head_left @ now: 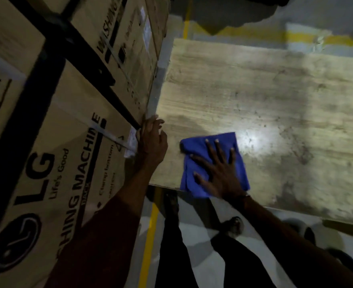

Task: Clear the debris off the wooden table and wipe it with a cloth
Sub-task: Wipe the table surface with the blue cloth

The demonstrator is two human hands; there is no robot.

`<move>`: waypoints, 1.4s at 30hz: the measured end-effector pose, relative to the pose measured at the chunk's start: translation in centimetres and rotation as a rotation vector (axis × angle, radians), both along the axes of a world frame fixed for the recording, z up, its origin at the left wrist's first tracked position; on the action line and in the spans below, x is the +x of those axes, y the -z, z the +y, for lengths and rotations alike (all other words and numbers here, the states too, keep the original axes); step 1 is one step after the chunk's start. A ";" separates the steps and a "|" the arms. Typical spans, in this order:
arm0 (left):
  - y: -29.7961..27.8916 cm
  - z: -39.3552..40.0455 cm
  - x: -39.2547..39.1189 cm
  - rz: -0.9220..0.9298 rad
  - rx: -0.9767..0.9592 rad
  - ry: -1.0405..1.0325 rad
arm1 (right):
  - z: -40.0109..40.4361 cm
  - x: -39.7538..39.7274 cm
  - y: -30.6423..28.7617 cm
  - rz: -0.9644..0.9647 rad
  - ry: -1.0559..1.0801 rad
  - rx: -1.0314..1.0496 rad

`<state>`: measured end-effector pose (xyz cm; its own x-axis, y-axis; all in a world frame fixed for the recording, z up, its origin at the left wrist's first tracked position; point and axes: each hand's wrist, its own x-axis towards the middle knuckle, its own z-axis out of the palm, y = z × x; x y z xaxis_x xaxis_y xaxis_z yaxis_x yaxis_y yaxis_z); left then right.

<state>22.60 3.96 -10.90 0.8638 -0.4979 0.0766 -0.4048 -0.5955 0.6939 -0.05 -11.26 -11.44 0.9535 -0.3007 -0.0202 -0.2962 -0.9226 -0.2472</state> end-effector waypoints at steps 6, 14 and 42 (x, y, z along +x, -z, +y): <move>0.5 -5.8 -4.7 -0.142 0.178 0.205 | -11.2 5.8 0.8 0.013 0.336 0.004; 1.8 -15.6 -6.6 -0.227 0.220 0.250 | -12.6 -2.3 0.3 -0.023 0.222 -0.018; 1.4 -31.6 -14.0 -0.214 0.298 0.128 | -28.0 -11.8 -0.3 0.057 0.410 0.019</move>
